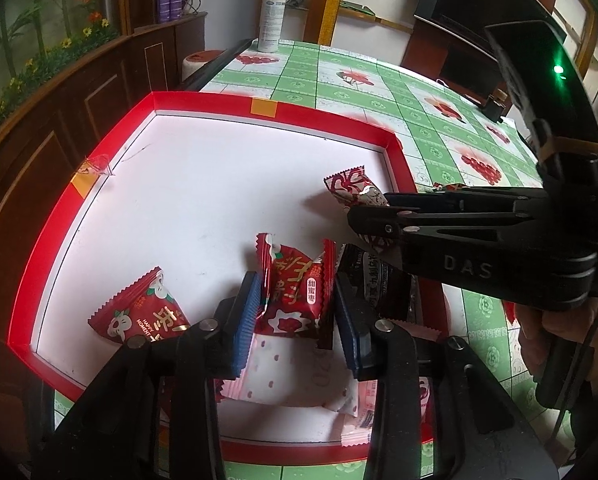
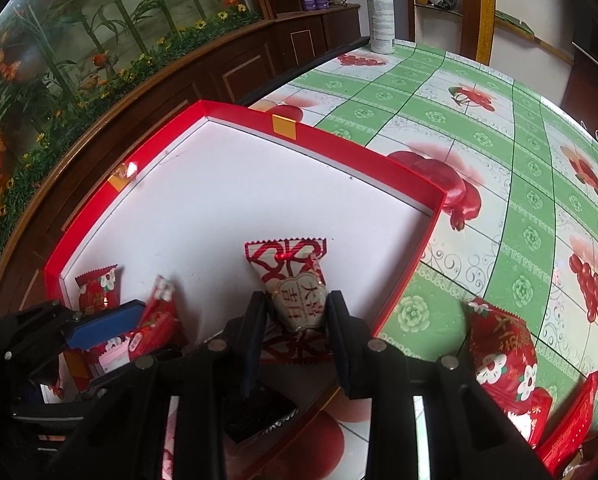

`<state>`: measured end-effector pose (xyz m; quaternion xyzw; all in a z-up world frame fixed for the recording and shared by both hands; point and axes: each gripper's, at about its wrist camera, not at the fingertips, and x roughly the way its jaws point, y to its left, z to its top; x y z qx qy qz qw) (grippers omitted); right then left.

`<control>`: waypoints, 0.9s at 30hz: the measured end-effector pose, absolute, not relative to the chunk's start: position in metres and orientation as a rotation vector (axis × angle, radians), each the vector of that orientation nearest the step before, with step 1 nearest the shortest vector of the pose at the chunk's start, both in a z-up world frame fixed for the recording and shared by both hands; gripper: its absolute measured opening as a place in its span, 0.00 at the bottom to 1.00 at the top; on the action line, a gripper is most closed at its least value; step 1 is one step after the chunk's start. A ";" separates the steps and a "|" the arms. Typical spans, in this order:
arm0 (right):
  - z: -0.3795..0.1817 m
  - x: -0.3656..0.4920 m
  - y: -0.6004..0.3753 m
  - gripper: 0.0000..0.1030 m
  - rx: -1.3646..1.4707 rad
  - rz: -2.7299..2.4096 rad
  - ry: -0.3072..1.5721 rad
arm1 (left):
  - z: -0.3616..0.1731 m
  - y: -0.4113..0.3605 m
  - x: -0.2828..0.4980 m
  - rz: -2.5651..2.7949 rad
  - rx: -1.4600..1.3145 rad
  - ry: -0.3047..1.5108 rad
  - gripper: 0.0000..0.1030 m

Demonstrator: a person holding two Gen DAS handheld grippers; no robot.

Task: Organize snacks
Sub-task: 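Open right tool to drop red-and-white pack while left tool releases red flowered pack into tray, then move both tools from the tray back over the remaining snack pile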

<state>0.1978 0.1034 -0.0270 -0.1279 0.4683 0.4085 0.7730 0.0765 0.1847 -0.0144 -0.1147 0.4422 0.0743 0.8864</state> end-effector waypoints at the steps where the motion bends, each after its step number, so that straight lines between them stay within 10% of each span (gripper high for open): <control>1: -0.026 0.197 0.103 0.43 -0.274 0.889 1.010 | -0.015 0.185 0.076 0.159 -0.242 0.921 0.41; 19: 0.008 0.175 0.035 0.95 -0.085 0.858 0.987 | -0.003 0.171 0.067 0.183 -0.193 0.907 0.62; 27: 0.012 0.162 -0.024 1.00 0.031 0.825 1.024 | 0.009 0.159 0.059 0.173 -0.181 0.888 0.70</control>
